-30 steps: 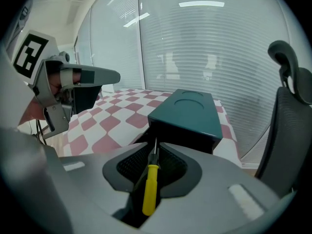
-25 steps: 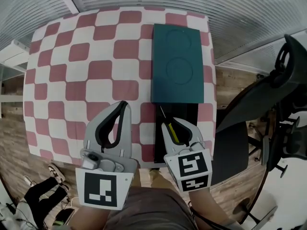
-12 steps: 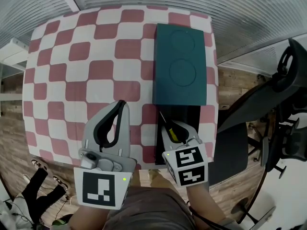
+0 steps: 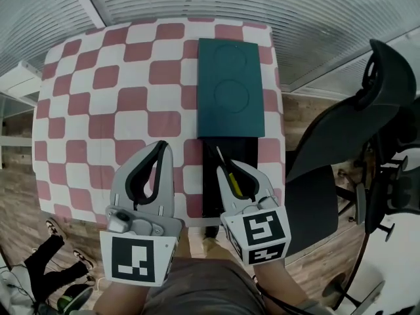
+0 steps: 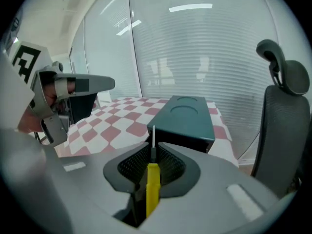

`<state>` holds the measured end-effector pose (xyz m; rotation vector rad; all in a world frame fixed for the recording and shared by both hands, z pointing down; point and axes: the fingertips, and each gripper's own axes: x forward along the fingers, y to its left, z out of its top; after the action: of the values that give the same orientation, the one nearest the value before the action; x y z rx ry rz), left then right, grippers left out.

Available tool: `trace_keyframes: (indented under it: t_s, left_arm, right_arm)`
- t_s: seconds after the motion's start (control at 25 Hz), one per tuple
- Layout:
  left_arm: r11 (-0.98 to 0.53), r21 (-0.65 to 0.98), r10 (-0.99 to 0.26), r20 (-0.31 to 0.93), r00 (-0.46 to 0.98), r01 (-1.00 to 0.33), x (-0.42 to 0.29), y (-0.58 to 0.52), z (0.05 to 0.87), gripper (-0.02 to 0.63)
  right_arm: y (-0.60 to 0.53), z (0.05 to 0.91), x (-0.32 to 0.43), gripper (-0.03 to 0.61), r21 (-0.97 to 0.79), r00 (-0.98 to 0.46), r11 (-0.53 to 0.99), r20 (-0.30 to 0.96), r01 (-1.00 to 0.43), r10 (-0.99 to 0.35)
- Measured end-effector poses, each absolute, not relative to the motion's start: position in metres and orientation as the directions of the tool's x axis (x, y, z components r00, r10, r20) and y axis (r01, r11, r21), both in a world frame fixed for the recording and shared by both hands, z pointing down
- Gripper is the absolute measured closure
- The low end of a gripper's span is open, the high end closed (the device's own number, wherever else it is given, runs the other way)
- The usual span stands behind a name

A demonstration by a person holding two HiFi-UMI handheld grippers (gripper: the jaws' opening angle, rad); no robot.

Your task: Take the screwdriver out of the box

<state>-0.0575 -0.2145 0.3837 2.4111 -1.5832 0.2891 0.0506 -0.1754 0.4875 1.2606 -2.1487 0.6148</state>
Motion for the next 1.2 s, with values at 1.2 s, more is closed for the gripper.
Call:
trace_keyframes:
  t_s: [1.2]
  left_arm:
    - [-0.126, -0.123, -0.991, -0.024, 0.130, -0.984, -0.056, 0.003, 0.229, 0.614]
  right_arm:
    - [-0.020, 0.201, -0.009, 0.500, 0.028, -0.782, 0.782, 0.027, -0.622, -0.623]
